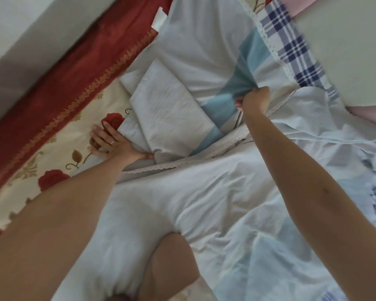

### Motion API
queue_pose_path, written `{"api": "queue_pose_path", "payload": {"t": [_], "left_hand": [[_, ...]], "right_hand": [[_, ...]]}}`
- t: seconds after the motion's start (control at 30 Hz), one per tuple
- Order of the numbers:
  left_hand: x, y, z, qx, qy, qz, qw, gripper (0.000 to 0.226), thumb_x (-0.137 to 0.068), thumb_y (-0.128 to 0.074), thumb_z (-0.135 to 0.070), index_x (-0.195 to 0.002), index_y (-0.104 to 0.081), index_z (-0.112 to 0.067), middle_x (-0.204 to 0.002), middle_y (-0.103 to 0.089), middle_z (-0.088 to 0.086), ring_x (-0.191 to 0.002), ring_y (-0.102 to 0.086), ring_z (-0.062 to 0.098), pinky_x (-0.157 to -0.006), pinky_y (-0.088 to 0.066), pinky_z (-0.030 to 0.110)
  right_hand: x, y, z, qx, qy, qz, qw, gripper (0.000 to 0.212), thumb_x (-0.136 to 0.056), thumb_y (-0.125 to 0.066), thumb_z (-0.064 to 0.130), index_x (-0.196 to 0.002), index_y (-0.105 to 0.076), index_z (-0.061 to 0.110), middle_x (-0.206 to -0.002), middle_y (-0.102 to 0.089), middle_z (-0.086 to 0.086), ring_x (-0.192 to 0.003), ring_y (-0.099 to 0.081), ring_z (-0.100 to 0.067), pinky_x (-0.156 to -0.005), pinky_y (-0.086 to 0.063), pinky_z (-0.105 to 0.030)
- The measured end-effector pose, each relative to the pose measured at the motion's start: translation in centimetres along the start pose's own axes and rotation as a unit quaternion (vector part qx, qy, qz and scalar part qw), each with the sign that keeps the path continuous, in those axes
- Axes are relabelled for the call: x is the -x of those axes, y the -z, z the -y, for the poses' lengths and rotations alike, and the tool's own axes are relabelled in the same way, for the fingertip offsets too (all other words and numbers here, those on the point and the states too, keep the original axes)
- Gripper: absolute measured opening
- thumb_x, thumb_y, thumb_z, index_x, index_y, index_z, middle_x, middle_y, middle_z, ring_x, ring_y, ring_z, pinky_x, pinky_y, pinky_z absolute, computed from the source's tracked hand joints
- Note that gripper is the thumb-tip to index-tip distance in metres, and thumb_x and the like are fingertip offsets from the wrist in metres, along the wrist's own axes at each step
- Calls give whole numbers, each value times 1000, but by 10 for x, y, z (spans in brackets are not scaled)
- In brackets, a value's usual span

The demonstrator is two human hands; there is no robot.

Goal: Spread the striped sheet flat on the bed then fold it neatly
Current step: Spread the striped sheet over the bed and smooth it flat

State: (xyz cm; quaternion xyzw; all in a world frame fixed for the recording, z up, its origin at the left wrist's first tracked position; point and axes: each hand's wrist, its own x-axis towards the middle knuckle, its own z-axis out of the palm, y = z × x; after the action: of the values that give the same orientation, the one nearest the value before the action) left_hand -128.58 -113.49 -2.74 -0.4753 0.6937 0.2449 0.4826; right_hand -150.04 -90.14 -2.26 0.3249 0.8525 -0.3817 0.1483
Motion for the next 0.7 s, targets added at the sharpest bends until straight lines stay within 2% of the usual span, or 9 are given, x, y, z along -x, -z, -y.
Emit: {"api": "queue_pose_path", "payload": {"t": [0.13, 0.2, 0.33, 0.43, 0.53, 0.57, 0.6, 0.67, 0.7], "left_hand": [[-2, -1, 5, -2, -19, 10, 1000, 177, -27, -84, -69, -128, 49, -11, -139, 49, 18, -133, 40, 34, -106, 16, 61], [-4, -1, 7, 0, -18, 10, 1000, 176, -29, -84, -68, -128, 50, -11, -139, 49, 18, -132, 41, 34, -106, 17, 61], [-8, -4, 7, -1, -17, 9, 1000, 176, -30, -85, -66, -125, 52, -12, -137, 51, 17, -132, 42, 34, -105, 18, 60], [-10, -8, 4, 6, -6, 7, 1000, 175, -33, -87, -64, -121, 55, -13, -135, 53, 16, -131, 42, 33, -105, 18, 61], [-10, -8, 0, 4, 10, 12, 1000, 175, -33, -88, -62, -117, 58, -13, -134, 55, 15, -130, 43, 33, -106, 17, 61], [-9, -6, -2, 7, 12, 13, 1000, 176, -33, -88, -62, -117, 58, -13, -134, 55, 15, -130, 43, 33, -106, 17, 61], [-8, -5, -3, 8, 13, 15, 1000, 176, -33, -88, -62, -116, 59, -13, -134, 55, 15, -130, 43, 34, -106, 17, 61], [-8, -4, -3, 11, 9, 23, 1000, 175, -34, -87, -62, -111, 61, -13, -132, 56, 16, -130, 44, 34, -105, 17, 61], [-8, -4, -2, 10, 4, 24, 1000, 175, -34, -87, -63, -107, 63, -13, -131, 57, 16, -129, 44, 34, -105, 18, 61]], "right_hand": [[-12, 31, 29, -92, 13, -103, 990, 18, -98, -25, 7, -90, -41, 9, -77, -42, 1, -69, -43, -12, -63, -42, -21], [-24, 43, 43, -121, 45, -106, 986, 19, -100, -26, 12, -103, -44, 10, -85, -44, 4, -78, -43, -11, -73, -38, -21], [-52, 66, 74, -100, 98, -121, 983, 24, -104, -25, 21, -114, -41, 6, -108, -39, 0, -94, -32, -9, -68, -26, 4], [-66, 75, 85, -46, 168, -92, 980, 4, -103, -30, 20, -106, -32, 22, -105, -39, 1, -90, -37, -8, -77, -32, -16], [-78, 67, 64, 119, 199, -60, 971, 9, -101, -34, 20, -97, -40, 15, -93, -48, -3, -81, -46, -14, -73, -32, -25], [-77, 59, 56, 188, 207, -37, 959, 21, -99, -41, 27, -109, -44, 9, -105, -53, -8, -93, -52, -18, -76, -35, -28], [-74, 49, 47, 245, 213, -9, 946, 47, -94, -49, 39, -125, -40, 4, -121, -51, -12, -107, -53, -24, -83, -39, -31], [-65, 26, 35, 315, 198, 52, 927, 99, -77, -59, 65, -145, -19, 4, -141, -33, -18, -123, -45, -34, -96, -41, -40], [-59, 14, 34, 346, 179, 79, 918, 114, -72, -61, 70, -148, -8, 5, -146, -25, -19, -126, -43, -36, -97, -42, -41]]}}
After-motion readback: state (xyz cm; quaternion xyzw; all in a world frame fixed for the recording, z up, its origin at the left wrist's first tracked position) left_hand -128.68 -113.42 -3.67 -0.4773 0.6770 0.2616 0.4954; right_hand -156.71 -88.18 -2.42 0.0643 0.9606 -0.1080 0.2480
